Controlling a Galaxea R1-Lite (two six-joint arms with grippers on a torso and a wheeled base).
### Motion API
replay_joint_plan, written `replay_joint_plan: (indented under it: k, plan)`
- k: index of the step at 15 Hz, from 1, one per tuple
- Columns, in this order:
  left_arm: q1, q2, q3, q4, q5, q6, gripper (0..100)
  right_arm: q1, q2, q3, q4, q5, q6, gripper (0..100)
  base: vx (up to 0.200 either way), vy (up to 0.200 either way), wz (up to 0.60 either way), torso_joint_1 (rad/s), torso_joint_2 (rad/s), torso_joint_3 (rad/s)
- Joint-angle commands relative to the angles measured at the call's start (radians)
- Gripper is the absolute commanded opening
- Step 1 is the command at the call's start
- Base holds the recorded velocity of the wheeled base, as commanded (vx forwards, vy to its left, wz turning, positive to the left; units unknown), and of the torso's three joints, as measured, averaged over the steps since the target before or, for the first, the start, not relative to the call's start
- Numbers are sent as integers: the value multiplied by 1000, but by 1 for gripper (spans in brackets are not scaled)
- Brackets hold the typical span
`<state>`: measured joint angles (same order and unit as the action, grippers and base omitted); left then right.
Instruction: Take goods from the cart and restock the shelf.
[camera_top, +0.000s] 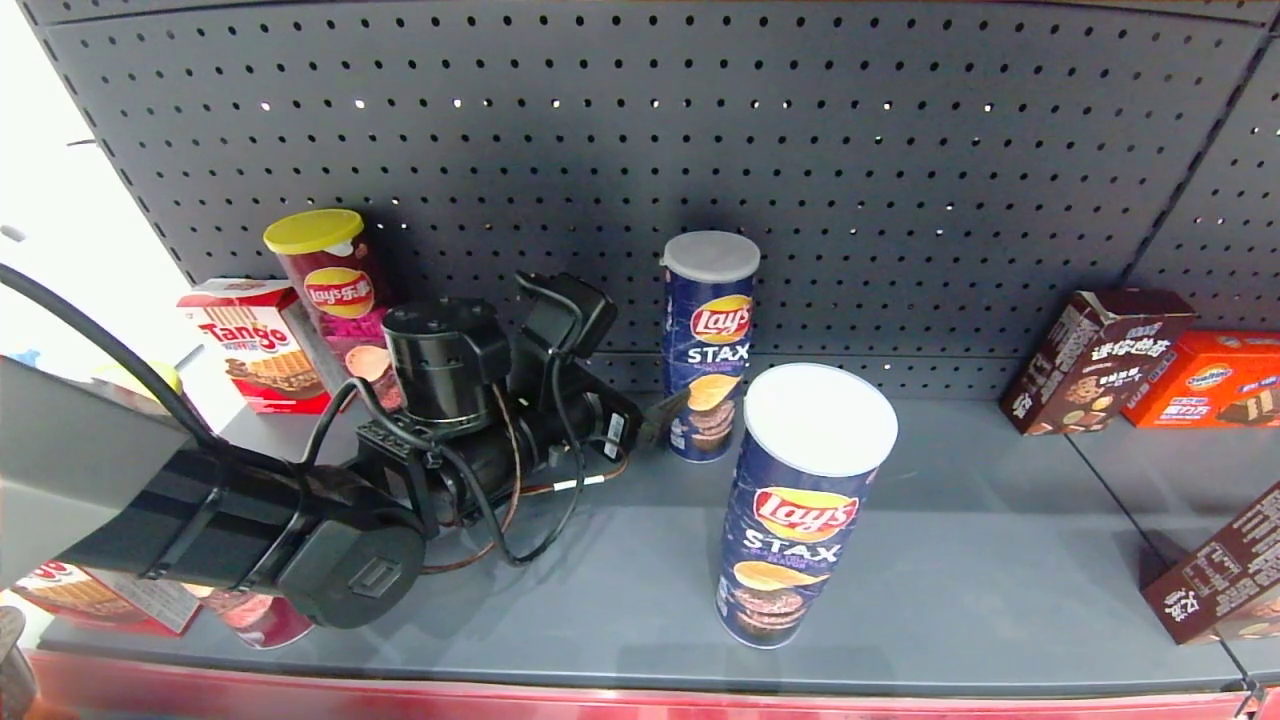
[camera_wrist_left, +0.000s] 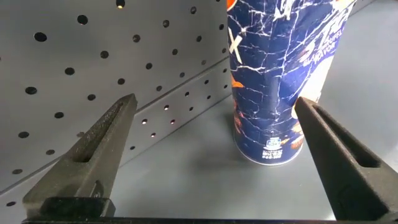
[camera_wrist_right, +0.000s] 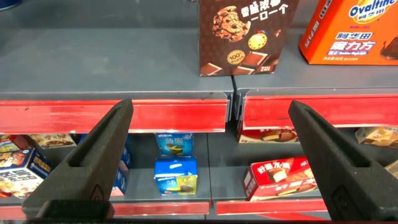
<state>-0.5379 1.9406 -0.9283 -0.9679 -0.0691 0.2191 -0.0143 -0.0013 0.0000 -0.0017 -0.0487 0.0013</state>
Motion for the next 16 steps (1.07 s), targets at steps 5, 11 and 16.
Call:
replay_joint_plan:
  k: [5, 11, 16]
  plan:
    - [-8, -28, 29, -34, 0, 2, 100, 0, 1, 0, 0, 0, 0, 100, 0, 0, 0, 0, 0, 0]
    - [1, -60, 55, -25, 95, 8, 100, -1, 1, 0, -1, 0, 0, 100, 0, 0, 0, 0, 0, 0]
    - [1, -34, 51, -22, 157, 60, 100, -1, 1, 0, -1, 0, 0, 100, 0, 0, 0, 0, 0, 0]
